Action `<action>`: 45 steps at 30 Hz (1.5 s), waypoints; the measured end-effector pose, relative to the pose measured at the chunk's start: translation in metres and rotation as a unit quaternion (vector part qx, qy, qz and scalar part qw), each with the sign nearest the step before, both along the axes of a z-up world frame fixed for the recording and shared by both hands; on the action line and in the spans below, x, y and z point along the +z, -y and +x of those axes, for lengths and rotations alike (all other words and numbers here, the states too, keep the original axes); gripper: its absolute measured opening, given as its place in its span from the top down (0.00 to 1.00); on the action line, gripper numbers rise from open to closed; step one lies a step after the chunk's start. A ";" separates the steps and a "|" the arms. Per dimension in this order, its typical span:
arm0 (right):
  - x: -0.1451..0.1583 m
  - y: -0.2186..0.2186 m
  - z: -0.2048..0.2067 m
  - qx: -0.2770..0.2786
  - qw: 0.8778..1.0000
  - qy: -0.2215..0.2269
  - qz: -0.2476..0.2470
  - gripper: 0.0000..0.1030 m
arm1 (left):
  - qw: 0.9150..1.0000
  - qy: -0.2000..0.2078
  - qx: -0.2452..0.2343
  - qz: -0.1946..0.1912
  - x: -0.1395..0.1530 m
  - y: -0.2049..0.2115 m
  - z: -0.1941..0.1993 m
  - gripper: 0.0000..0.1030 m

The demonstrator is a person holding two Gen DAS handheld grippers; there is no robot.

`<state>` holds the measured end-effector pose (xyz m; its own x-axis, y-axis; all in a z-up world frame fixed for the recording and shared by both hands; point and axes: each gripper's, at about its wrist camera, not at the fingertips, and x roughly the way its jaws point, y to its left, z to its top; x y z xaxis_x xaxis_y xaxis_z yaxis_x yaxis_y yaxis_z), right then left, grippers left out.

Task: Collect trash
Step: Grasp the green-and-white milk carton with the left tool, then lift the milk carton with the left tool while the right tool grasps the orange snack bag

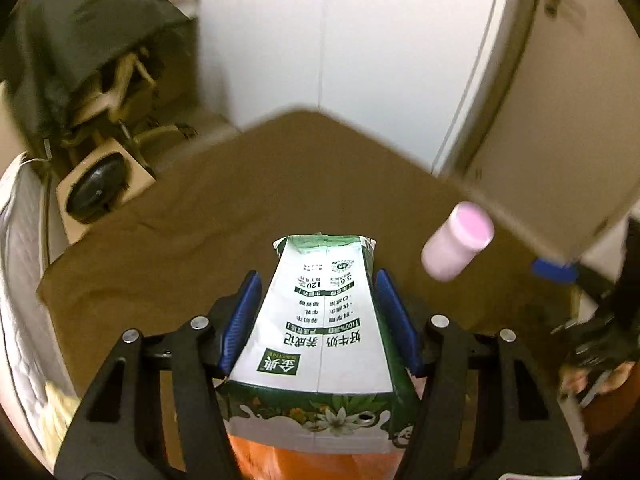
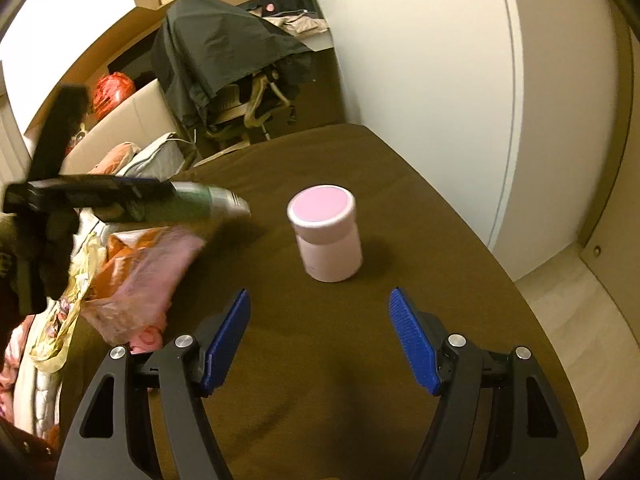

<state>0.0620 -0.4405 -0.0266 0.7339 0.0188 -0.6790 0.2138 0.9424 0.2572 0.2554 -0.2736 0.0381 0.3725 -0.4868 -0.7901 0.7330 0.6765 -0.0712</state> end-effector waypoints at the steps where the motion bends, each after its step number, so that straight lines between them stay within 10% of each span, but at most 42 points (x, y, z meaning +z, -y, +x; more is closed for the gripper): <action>1: 0.002 -0.003 0.001 0.001 1.000 0.000 -0.003 0.34 | 1.000 0.013 0.012 -0.014 0.010 -0.011 -0.008 0.45; 9: 0.011 -0.037 0.013 0.042 0.999 -0.007 -0.030 0.34 | 0.988 0.048 0.126 -0.073 0.024 -0.104 -0.064 0.45; 18: 0.021 -0.097 0.039 0.141 0.990 -0.008 -0.025 0.34 | 0.957 0.048 0.266 -0.104 -0.005 -0.196 -0.112 0.45; 28: 0.006 -0.170 0.068 0.271 0.960 -0.033 -0.052 0.44 | 0.957 -0.056 0.264 -0.105 -0.055 -0.200 -0.115 0.45; 32: 0.002 -0.151 0.070 0.237 0.970 -0.042 -0.027 0.70 | 0.962 -0.080 0.238 -0.110 -0.062 -0.193 -0.118 0.45; 45: 0.015 -0.093 0.032 0.177 0.981 -0.044 -0.064 0.66 | 0.972 -0.078 0.213 -0.054 -0.063 -0.162 -0.103 0.41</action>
